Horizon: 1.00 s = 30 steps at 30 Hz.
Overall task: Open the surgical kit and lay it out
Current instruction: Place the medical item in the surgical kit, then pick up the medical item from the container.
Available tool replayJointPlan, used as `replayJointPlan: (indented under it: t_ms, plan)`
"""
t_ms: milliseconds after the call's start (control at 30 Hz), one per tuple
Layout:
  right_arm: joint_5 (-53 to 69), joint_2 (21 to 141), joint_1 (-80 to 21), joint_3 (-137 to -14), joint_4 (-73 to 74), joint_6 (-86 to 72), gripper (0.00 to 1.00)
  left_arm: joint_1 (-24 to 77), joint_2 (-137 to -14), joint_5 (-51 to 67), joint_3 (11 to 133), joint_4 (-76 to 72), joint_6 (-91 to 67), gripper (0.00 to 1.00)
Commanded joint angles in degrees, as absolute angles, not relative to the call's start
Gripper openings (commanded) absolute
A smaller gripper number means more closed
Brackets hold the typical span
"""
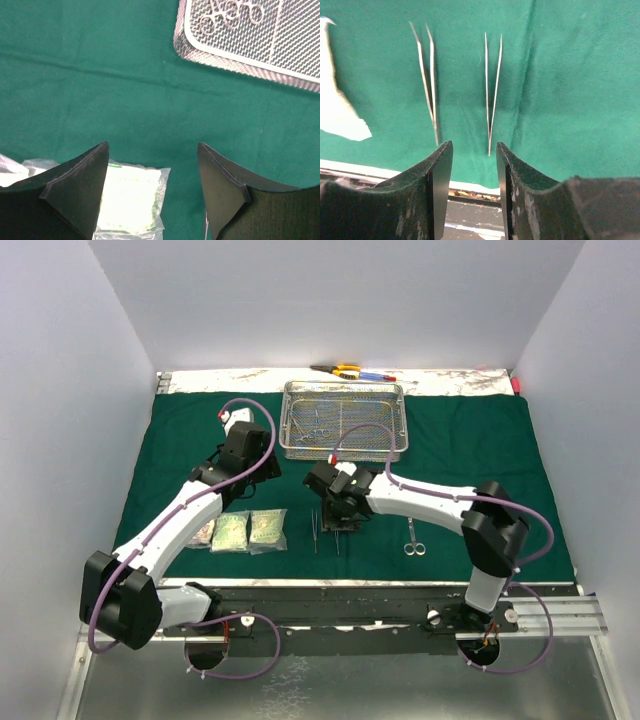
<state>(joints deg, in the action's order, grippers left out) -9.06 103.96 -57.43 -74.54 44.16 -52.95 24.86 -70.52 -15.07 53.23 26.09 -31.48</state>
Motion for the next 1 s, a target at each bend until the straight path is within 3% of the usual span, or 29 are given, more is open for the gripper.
replayJointPlan:
  t_ms: [0, 167, 300, 467, 533, 800, 967]
  plan:
    - [-17.4, 97.2, -56.8, -78.2, 49.9, -54.2, 0.45, 24.7, -72.2, -14.9, 58.8, 25.1, -29.1, 0.75]
    - [-21.0, 90.7, -53.2, -75.5, 49.5, -55.4, 0.45, 24.8, -79.3, -3.0, 66.7, 24.5, -23.2, 0.76]
    - [-21.6, 86.7, -50.5, -72.2, 49.1, -55.8, 0.45, 25.5, -86.1, -4.8, 73.1, 24.6, -22.9, 0.71]
    - [-22.7, 83.4, -48.2, -68.9, 48.8, -55.3, 0.44, 28.5, -97.1, -13.7, 81.4, 24.7, -22.6, 0.45]
    - [-23.9, 82.9, -47.3, -68.4, 48.9, -54.4, 0.44, 30.4, -101.9, -18.8, 85.0, 24.7, -21.7, 0.4]
    - [-26.5, 82.1, -42.4, -68.8, 48.4, -49.5, 0.43, 35.9, -123.3, -44.1, 105.7, 31.8, -19.0, 0.36]
    - [-26.1, 81.4, -39.8, -68.1, 47.7, -47.5, 0.43, 36.1, -131.0, -55.7, 111.3, 33.1, -18.7, 0.36]
